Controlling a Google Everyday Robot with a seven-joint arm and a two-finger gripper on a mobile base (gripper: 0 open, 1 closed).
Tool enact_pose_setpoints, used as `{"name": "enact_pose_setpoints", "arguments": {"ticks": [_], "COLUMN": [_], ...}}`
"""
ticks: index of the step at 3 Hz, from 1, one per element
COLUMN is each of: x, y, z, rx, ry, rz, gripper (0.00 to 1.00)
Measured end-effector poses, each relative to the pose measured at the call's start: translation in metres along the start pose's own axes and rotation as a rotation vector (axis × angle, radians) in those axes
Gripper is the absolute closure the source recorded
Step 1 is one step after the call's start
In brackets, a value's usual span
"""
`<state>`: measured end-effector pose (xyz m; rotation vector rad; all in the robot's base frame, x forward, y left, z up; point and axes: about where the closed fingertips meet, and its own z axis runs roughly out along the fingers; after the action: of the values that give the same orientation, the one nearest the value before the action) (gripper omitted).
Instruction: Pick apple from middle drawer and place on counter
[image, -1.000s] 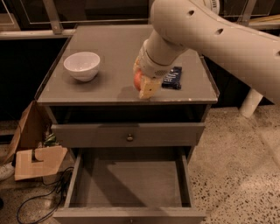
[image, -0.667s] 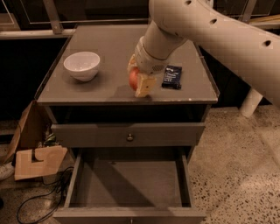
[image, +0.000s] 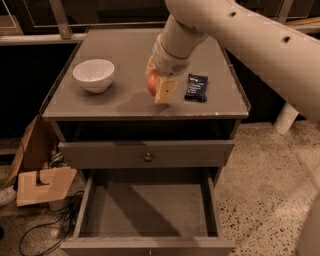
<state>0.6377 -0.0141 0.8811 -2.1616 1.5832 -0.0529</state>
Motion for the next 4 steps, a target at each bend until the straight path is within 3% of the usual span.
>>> {"name": "enact_pose_setpoints", "arguments": {"ticks": [2, 4], "x": [-0.014, -0.018], "y": [-0.039, -0.046], "z": [0.013, 0.025], "rx": [-0.059, -0.09], "ry": [0.023, 0.032], "rz": [-0.048, -0.068], "gripper": [1.0, 1.0]}}
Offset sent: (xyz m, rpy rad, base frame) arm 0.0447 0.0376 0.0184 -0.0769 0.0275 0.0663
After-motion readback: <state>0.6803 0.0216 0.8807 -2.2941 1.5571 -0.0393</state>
